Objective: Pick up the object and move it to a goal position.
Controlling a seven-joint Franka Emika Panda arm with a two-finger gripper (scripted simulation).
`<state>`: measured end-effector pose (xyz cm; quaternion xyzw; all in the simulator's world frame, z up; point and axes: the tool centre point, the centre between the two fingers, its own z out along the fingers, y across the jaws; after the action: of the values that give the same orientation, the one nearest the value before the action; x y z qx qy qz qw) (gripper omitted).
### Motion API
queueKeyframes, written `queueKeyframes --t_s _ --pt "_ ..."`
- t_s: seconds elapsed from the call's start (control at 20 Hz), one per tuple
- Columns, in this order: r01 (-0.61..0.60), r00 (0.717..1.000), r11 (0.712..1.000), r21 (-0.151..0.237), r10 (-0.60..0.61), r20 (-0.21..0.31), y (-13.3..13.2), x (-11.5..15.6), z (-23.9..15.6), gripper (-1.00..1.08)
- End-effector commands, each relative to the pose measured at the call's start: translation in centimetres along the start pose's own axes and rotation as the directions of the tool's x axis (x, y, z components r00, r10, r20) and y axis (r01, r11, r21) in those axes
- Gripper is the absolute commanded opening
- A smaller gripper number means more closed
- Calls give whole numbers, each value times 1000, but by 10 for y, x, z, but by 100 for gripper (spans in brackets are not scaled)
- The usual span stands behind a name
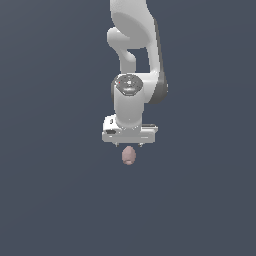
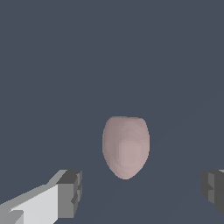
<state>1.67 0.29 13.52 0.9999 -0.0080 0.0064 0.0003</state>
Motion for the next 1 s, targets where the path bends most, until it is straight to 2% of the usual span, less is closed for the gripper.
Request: queueKeyframes --t_s 0.0,0.55,0.95 --pt "-23 1000 1000 0 23 7 -1 0 13 100" --pt "-41 999 999 0 41 13 -1 -2 31 100" --pt "-43 999 999 0 43 13 -1 -3 70 100"
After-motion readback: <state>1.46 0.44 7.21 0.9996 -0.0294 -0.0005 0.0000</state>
